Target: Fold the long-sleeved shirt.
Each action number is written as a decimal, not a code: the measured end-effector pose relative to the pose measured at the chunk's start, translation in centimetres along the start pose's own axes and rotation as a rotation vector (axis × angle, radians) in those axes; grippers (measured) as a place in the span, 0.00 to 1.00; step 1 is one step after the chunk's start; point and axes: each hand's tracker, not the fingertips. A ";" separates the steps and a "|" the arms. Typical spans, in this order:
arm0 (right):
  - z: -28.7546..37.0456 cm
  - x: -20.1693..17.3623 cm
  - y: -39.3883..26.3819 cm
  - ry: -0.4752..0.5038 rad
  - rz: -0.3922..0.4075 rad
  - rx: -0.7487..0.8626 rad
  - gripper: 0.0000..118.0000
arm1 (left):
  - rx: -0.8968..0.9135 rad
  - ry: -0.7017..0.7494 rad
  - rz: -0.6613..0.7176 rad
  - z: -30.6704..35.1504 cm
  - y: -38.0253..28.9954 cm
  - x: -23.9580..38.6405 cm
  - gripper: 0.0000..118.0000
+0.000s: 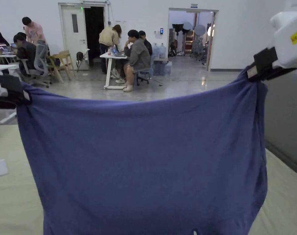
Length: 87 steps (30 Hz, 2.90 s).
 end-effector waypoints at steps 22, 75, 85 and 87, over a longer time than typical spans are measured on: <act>-16.6 0.7 12.2 -0.175 0.002 0.030 0.00 | 0.025 0.169 -0.097 -16.1 14.9 1.7 0.00; -2.8 -7.1 -57.1 0.122 -0.003 -0.850 0.00 | -1.044 0.133 -0.170 5.0 -45.9 -12.5 0.00; -3.8 -7.1 -56.9 0.122 0.005 -0.863 0.04 | -1.063 0.146 -0.078 3.7 -48.3 -14.4 0.00; -4.2 -6.5 -56.8 0.117 -0.049 -0.859 0.10 | -1.049 0.154 -0.021 3.9 -48.0 -14.7 0.01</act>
